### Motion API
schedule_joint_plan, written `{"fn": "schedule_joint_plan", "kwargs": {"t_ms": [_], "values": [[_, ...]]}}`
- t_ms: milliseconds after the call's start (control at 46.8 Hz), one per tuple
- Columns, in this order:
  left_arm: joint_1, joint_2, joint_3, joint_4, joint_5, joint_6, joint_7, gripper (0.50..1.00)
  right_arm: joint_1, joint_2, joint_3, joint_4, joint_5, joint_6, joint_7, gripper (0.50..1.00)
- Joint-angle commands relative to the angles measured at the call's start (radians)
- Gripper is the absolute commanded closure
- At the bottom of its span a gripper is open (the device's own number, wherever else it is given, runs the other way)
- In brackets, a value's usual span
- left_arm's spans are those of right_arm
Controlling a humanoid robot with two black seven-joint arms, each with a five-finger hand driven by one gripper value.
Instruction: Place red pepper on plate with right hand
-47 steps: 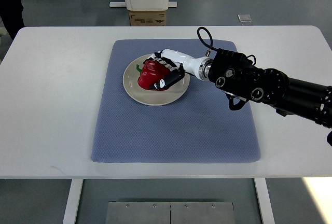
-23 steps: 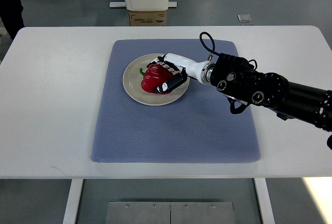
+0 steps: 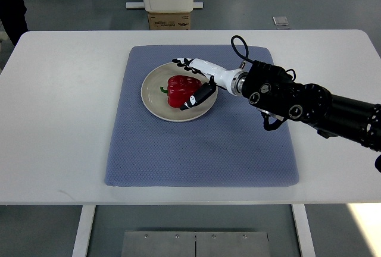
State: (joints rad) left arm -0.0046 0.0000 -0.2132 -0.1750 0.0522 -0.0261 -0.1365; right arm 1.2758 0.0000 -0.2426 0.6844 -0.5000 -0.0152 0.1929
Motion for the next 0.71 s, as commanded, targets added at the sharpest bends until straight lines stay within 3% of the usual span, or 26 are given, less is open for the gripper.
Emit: {"fn": "schedule_joint_plan", "kwargs": {"t_ms": [0, 684], "values": [[0.0, 0.0, 0.0, 0.0, 0.0, 0.0, 0.0, 0.5, 0.004, 0.0, 0.003, -0.003, 0.001, 0.001, -0.003, 0.502], [0.0, 0.0, 0.0, 0.0, 0.0, 0.0, 0.0, 0.5, 0.007, -0.014, 0.275, -0.003, 0.182, 0.001, -0.032, 0.502]]}}
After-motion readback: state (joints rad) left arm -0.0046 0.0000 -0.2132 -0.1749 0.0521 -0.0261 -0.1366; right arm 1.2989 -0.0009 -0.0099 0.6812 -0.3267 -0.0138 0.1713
